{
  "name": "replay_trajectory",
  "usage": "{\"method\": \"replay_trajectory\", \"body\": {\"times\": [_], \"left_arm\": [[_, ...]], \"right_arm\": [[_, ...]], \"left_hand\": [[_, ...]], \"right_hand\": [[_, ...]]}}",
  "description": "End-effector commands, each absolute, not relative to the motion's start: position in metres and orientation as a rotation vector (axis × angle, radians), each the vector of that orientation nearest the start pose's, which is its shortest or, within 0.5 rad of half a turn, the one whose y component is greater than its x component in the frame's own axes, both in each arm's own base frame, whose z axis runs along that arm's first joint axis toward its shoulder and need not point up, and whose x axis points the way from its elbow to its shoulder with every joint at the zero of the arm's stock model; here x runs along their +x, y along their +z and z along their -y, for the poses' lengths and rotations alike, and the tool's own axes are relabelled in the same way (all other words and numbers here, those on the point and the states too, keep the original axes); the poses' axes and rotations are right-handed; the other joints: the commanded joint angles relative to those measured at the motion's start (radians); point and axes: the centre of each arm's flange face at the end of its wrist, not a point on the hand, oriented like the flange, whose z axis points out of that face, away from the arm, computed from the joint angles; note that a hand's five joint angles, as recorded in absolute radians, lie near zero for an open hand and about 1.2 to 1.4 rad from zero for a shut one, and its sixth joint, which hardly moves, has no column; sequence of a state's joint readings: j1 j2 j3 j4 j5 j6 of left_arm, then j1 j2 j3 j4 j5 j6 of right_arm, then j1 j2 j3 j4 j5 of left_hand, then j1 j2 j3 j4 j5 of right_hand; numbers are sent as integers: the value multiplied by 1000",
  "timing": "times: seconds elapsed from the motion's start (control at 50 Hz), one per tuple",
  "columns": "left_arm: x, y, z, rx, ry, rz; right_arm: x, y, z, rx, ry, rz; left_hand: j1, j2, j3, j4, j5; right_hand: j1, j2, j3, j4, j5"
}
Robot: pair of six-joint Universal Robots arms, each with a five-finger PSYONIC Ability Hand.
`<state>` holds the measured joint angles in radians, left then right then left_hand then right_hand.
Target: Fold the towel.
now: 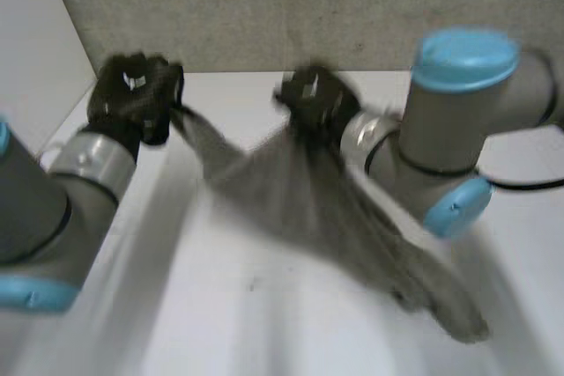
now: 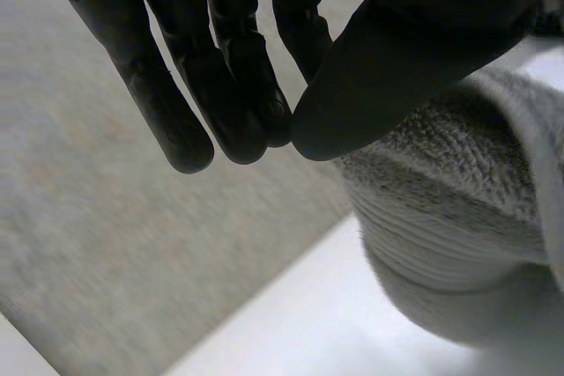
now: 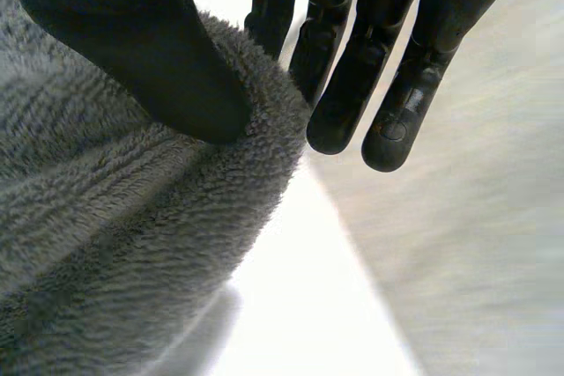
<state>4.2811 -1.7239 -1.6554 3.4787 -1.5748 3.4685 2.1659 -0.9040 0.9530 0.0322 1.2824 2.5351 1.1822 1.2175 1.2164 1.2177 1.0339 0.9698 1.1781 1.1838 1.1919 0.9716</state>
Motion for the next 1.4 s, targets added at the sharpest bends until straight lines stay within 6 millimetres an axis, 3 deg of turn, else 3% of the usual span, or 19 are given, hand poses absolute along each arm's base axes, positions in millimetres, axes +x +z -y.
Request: {"method": "replay_trajectory", "body": {"times": [0.02, 0.04, 0.06, 0.1, 0.22, 0.28, 0.32, 0.38, 0.44, 0.48, 0.5, 0.54, 0.64, 0.88, 0.92, 0.96, 1.02, 1.22, 1.4], "left_arm": [[-267, 358, 331, 539, -2650, -1647], [-264, 390, 340, 424, -2721, -1531], [-264, 391, 340, 422, -2721, -1530], [-253, 442, 347, 137, -2803, -1329], [-244, 459, 348, -59, -2803, -1263], [-249, 429, 350, 17, -2732, -1395], [-250, 379, 350, 139, -2605, -1579], [-250, 356, 346, 198, -2543, -1663], [-245, 302, 336, 301, -2388, -1839], [-239, 250, 319, 395, -2213, -1996], [-239, 250, 319, 395, -2212, -1997], [-232, 207, 300, 468, -2053, -2123], [-225, 166, 275, 543, -1878, -2247], [-219, 141, 215, 740, -1545, -2435], [-217, 144, 204, 765, -1493, -2462], [-215, 151, 188, 800, -1438, -2490], [-215, 165, 183, 803, -1484, -2474], [-215, 198, 212, 679, -1751, -2353], [-209, 199, 245, 895, -1891, -2468]], "right_arm": [[365, 369, 300, -999, -2682, -1227], [355, 396, 303, -881, -2810, -1118], [340, 419, 309, -767, -2920, -1032], [329, 428, 313, -707, -2974, -1013], [316, 409, 317, -742, -2944, -1131], [318, 395, 315, -798, -2902, -1181], [322, 360, 311, -953, -2770, -1272], [323, 322, 305, -1142, -2594, -1362], [320, 301, 302, -1213, -2489, -1428], [317, 254, 293, -1331, -2244, -1595], [317, 254, 293, -1331, -2242, -1596], [312, 195, 281, -1423, -1942, -1820], [300, 147, 258, -1526, -1579, -2033], [274, 152, 238, -1479, -1409, -2164], [271, 155, 228, -1480, -1406, -2154], [268, 155, 224, -1478, -1397, -2162], [265, 155, 219, -1468, -1404, -2162], [257, 162, 227, -1306, -1516, -2169], [261, 191, 240, -1121, -1599, -2138]], "left_hand": [[214, 179, 180, 179, 188], [214, 179, 180, 179, 188], [214, 179, 180, 179, 188], [214, 179, 180, 179, 188], [214, 179, 180, 179, 188], [214, 179, 180, 179, 188], [214, 179, 180, 179, 188], [214, 179, 180, 179, 188], [214, 179, 180, 179, 188], [214, 179, 180, 179, 188], [214, 179, 180, 179, 188], [214, 179, 180, 179, 188], [214, 179, 180, 179, 188], [214, 179, 180, 179, 188], [35, 0, 1, 0, 9], [-578, -613, -612, -613, -604], [-781, -816, -815, -816, -807], [-936, -972, -971, -972, -963], [-916, -951, -950, -951, -942]], "right_hand": [[426, 218, 213, 204, 250], [426, 218, 213, 204, 250], [426, 218, 213, 204, 250], [426, 218, 213, 204, 250], [426, 218, 213, 204, 250], [426, 218, 213, 204, 250], [426, 218, 213, 204, 250], [426, 218, 213, 204, 250], [426, 218, 213, 204, 250], [426, 218, 213, 204, 250], [426, 218, 213, 204, 250], [426, 218, 213, 204, 250], [426, 218, 213, 204, 250], [426, 218, 213, 204, 250], [426, 218, 213, 204, 250], [426, 218, 213, 204, 250], [426, 218, 213, 204, 250], [426, 218, 213, 204, 250], [426, 218, 213, 204, 250]]}}
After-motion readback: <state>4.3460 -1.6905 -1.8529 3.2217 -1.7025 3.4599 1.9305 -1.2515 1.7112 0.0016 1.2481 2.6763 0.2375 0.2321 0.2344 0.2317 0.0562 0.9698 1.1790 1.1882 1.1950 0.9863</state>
